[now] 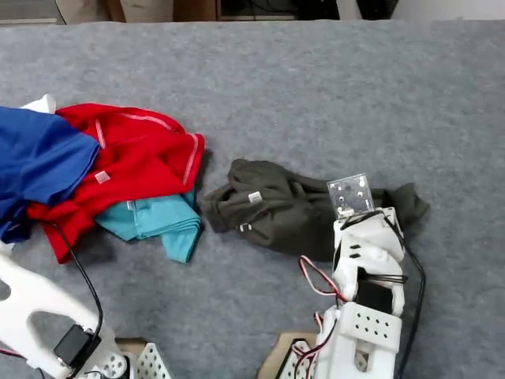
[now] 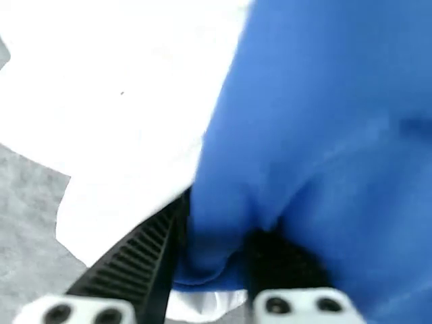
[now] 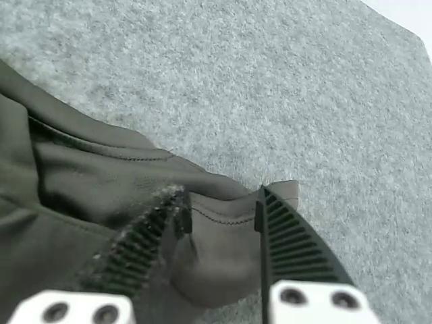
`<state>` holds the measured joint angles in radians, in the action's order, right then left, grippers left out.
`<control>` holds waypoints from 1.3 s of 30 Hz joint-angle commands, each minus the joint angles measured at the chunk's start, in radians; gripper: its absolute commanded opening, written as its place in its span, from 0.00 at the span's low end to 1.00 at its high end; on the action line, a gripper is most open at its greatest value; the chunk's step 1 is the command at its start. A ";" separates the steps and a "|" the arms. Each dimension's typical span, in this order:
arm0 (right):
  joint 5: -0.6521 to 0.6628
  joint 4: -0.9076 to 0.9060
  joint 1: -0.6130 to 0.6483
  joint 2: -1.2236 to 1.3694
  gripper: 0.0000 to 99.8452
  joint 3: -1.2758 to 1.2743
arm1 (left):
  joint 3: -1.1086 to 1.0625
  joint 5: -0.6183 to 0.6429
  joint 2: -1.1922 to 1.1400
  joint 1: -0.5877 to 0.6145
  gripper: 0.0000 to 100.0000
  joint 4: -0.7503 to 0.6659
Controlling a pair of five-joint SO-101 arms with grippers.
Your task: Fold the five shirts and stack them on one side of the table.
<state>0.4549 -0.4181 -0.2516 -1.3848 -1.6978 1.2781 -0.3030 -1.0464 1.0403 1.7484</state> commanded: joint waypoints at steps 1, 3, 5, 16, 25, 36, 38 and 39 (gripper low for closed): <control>0.006 -0.009 0.015 -0.005 0.16 -0.002 | -0.060 0.161 0.185 -0.077 0.29 0.014; 0.006 -0.009 0.015 -0.005 0.16 -0.002 | -0.157 0.187 0.289 -0.153 0.30 0.014; 0.006 -0.009 0.015 -0.005 0.16 -0.002 | -0.292 0.189 0.395 -0.255 0.30 0.014; 0.006 -0.009 0.015 -0.005 0.16 -0.002 | -1.011 0.344 0.645 -0.710 0.29 -0.089; 0.006 -0.009 0.015 -0.005 0.16 -0.002 | -1.303 0.442 0.634 -0.804 0.29 -0.308; 0.009 -0.114 0.101 -0.025 0.16 -0.002 | -1.359 0.404 0.601 -0.825 0.28 -0.414; 0.014 -0.170 0.108 -0.051 0.16 -0.002 | -1.347 0.358 0.593 -0.804 0.27 -0.446; 0.014 -0.176 0.108 -0.071 0.16 -0.002 | -1.346 0.347 0.593 -0.810 0.26 -0.440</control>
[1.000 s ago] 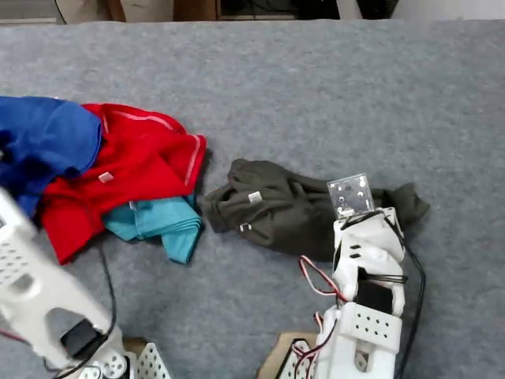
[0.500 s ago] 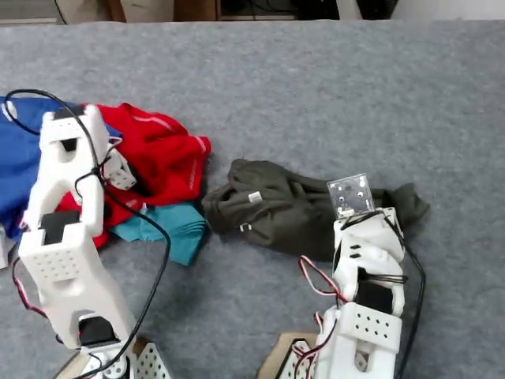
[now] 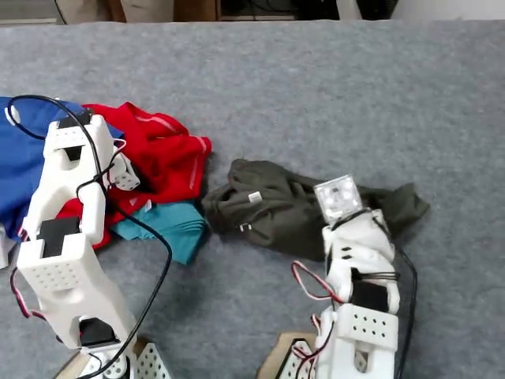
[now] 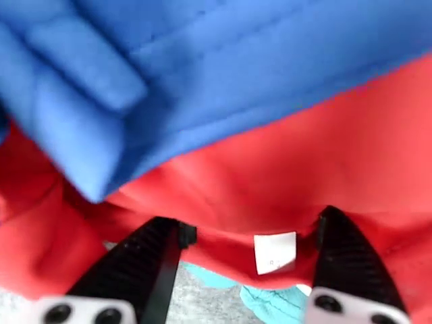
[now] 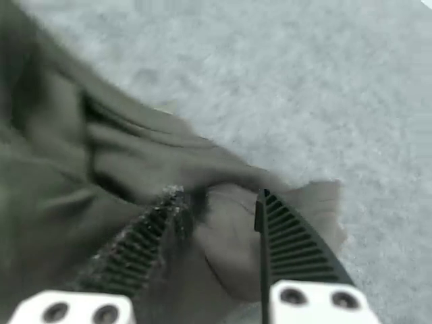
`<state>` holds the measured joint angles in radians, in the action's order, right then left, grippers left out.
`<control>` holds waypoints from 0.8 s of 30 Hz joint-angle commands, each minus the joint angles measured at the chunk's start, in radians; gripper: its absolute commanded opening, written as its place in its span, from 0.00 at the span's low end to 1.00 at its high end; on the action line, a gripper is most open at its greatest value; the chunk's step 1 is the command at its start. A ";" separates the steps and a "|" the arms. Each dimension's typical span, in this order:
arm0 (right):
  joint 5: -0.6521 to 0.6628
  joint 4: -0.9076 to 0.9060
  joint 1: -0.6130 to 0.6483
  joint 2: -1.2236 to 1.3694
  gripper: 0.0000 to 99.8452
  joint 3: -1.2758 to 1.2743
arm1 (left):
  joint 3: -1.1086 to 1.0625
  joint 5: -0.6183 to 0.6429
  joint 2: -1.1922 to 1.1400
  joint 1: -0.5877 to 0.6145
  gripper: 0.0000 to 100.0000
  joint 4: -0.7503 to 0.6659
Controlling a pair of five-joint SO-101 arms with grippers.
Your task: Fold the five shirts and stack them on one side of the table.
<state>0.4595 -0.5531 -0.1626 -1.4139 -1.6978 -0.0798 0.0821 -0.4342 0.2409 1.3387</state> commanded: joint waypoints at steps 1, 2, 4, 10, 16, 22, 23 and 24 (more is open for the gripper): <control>0.008 -0.046 0.016 -0.064 0.16 -0.002 | 0.014 -0.041 -0.028 -0.017 0.25 -0.020; 0.008 -0.052 0.016 -0.081 0.16 -0.002 | 0.012 -0.046 -0.030 -0.026 0.25 -0.006; 0.006 -0.071 0.016 -0.108 0.16 -0.002 | 0.012 -0.046 -0.030 -0.028 0.25 0.000; 0.008 -0.120 0.016 -0.153 0.16 -0.002 | 0.018 -0.041 -0.030 -0.018 0.25 0.000; 0.008 -0.120 0.018 -0.153 0.16 -0.002 | 0.014 -0.044 -0.030 -0.018 0.09 -0.032; 0.008 -0.121 0.022 -0.151 0.16 -0.002 | 0.012 -0.040 -0.031 -0.017 0.02 -0.041; 0.008 -0.121 0.022 -0.150 0.16 -0.002 | 0.012 -0.040 -0.031 -0.011 0.02 -0.041; 0.008 -0.120 0.022 -0.148 0.16 -0.002 | 0.012 -0.044 -0.031 0.000 0.02 -0.041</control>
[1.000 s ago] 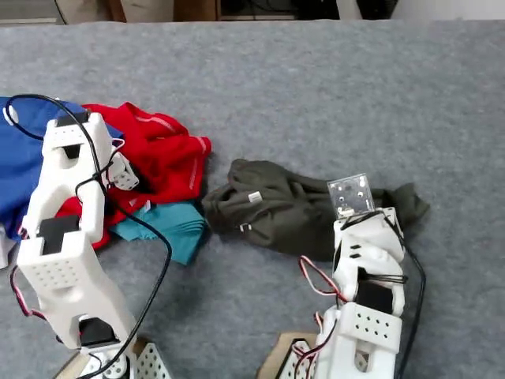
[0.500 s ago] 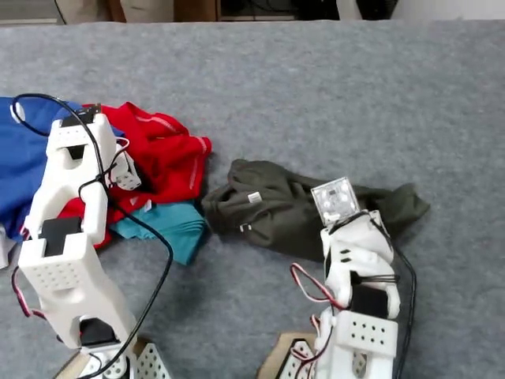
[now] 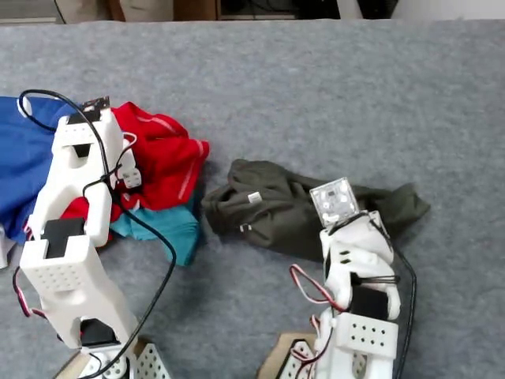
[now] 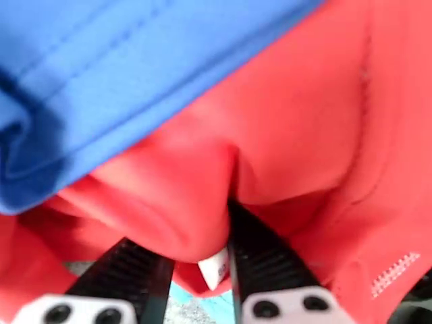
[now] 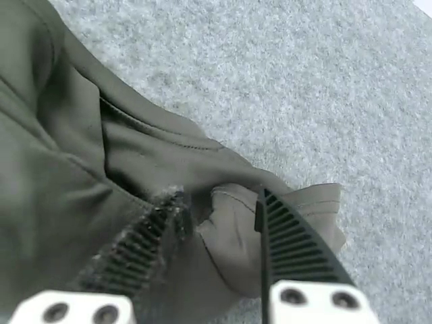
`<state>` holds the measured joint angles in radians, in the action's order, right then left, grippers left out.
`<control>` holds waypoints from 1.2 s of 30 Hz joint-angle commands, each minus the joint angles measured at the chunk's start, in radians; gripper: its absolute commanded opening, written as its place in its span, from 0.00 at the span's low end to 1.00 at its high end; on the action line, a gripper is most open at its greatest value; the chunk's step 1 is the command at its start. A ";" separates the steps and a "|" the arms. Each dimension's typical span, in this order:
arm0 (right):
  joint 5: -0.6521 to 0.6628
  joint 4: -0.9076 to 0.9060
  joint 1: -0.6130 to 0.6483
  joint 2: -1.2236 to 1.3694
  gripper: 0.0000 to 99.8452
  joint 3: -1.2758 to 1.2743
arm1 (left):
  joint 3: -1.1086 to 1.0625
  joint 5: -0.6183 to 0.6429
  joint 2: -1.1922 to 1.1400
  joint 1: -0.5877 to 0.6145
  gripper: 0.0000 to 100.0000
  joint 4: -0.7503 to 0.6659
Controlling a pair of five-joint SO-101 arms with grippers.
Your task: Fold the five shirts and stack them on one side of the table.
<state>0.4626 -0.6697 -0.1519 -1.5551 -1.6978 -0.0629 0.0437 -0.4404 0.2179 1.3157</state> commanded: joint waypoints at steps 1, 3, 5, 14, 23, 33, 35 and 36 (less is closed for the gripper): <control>0.005 -0.003 0.012 -0.007 0.16 -0.002 | 0.003 -0.008 -0.025 0.038 0.02 -0.018; 0.005 -0.003 0.012 -0.007 0.16 -0.002 | 0.012 -0.009 -0.024 0.091 0.02 -0.021; 0.005 -0.003 0.012 -0.007 0.16 -0.002 | 0.041 -0.018 -0.024 0.166 0.02 -0.020; 0.005 -0.005 0.012 -0.007 0.16 -0.002 | 0.276 -0.204 -0.018 0.523 0.02 -0.012; 0.005 -0.005 0.013 -0.007 0.16 -0.002 | 0.534 -0.064 -0.015 0.651 0.02 -0.012; 0.005 -0.005 0.015 -0.005 0.16 -0.002 | 0.695 -0.002 -0.024 0.354 0.19 0.388; 0.005 -0.005 0.015 -0.005 0.16 -0.002 | 0.689 0.000 -0.024 0.239 0.23 0.443; 0.005 -0.005 0.015 -0.005 0.16 -0.002 | 0.677 0.003 -0.024 0.190 0.23 0.443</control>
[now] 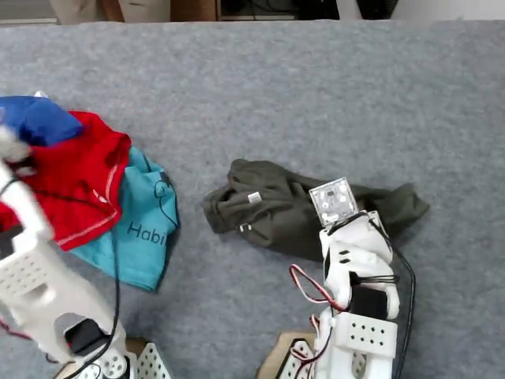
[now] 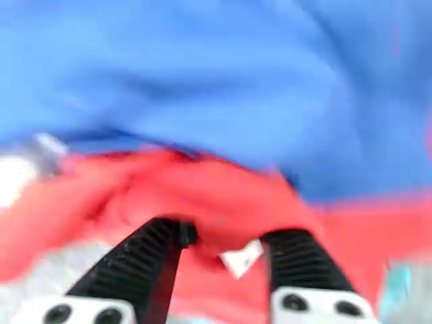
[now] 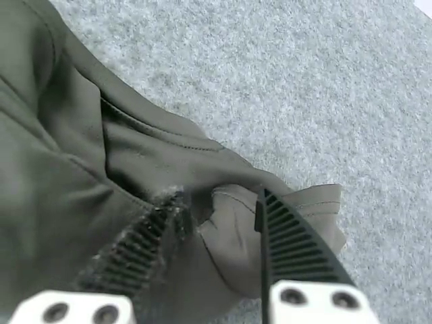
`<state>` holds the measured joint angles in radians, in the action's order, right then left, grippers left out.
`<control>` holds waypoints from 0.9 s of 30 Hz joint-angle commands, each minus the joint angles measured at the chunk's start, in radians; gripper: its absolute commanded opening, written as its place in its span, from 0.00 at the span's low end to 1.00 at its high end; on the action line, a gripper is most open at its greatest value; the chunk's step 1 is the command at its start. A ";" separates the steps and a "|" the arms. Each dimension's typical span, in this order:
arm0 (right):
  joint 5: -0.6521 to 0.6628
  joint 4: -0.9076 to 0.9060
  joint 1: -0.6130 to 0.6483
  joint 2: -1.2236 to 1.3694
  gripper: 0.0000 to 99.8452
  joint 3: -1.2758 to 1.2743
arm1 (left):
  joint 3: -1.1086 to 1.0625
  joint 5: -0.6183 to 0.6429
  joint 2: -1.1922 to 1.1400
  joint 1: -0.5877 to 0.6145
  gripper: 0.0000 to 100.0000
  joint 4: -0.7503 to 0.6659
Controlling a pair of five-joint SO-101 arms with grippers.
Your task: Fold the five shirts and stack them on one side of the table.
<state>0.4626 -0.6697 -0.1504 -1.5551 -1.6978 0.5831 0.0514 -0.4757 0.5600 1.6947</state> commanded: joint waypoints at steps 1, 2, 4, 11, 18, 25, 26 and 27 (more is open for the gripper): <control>0.005 -0.005 0.013 -0.005 0.16 -0.002 | 0.020 0.006 0.012 -0.196 0.23 0.063; 0.005 -0.005 0.013 -0.005 0.16 -0.002 | 0.005 0.023 0.010 -0.239 0.23 0.061; 0.005 -0.006 0.013 -0.005 0.16 -0.002 | -0.044 0.041 -0.012 -0.313 0.23 0.032; 0.005 -0.006 0.012 -0.005 0.16 -0.002 | -0.160 0.129 -0.208 -0.460 0.23 -0.129; 0.005 -0.006 0.012 -0.005 0.16 -0.002 | -0.043 0.129 -0.389 -0.427 0.05 -0.126; 0.005 -0.006 0.012 -0.005 0.16 -0.002 | 0.227 0.126 -0.378 -0.173 0.02 -0.003; 0.005 -0.006 0.012 -0.005 0.16 -0.002 | 0.282 0.126 -0.374 -0.129 0.02 0.014; 0.005 -0.006 0.012 -0.005 0.16 -0.002 | 0.341 0.124 -0.371 -0.083 0.02 0.021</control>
<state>0.4626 -0.6697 -0.1504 -1.5551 -1.6978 0.7656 0.1849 -0.8623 0.2961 1.6901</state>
